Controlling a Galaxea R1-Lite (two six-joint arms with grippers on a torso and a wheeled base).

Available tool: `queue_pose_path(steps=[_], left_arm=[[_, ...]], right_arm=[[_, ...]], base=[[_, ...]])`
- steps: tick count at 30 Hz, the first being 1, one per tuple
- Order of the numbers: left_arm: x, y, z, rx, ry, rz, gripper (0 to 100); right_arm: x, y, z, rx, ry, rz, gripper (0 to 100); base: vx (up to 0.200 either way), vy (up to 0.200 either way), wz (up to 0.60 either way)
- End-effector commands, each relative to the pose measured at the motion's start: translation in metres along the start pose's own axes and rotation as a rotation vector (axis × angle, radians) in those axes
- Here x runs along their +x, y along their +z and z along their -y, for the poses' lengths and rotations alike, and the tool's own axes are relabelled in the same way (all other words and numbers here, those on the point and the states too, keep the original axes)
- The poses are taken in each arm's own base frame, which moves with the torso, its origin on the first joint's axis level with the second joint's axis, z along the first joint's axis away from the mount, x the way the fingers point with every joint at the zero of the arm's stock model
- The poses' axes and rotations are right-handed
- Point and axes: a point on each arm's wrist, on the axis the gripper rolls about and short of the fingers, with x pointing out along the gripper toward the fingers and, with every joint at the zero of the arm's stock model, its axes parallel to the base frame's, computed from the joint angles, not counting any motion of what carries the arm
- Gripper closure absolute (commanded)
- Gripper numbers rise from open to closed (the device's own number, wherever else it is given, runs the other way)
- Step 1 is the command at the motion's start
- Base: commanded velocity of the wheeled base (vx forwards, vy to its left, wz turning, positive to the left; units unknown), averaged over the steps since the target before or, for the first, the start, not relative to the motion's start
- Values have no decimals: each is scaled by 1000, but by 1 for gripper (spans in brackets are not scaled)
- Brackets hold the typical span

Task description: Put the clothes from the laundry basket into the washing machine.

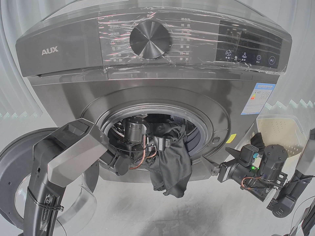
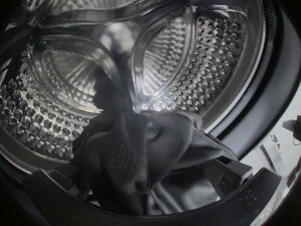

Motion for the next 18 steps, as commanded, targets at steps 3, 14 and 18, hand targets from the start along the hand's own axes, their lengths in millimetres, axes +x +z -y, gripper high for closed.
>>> queue_pose_path(steps=[3, 14, 18], left_arm=[[-23, -2, 14, 8, -78, -77, 0], [-8, -34, 16, 32, -92, -140, 100], [-6, -37, 15, 29, -86, -133, 100]], right_arm=[[0, -1, -1, -1, 4, -4, 0], [0, -2, -1, -2, 4, -7, 0], [-1, -2, -1, -2, 5, -7, 0]], base=[[0, 0, 0], [0, 0, 0], [0, 0, 0]])
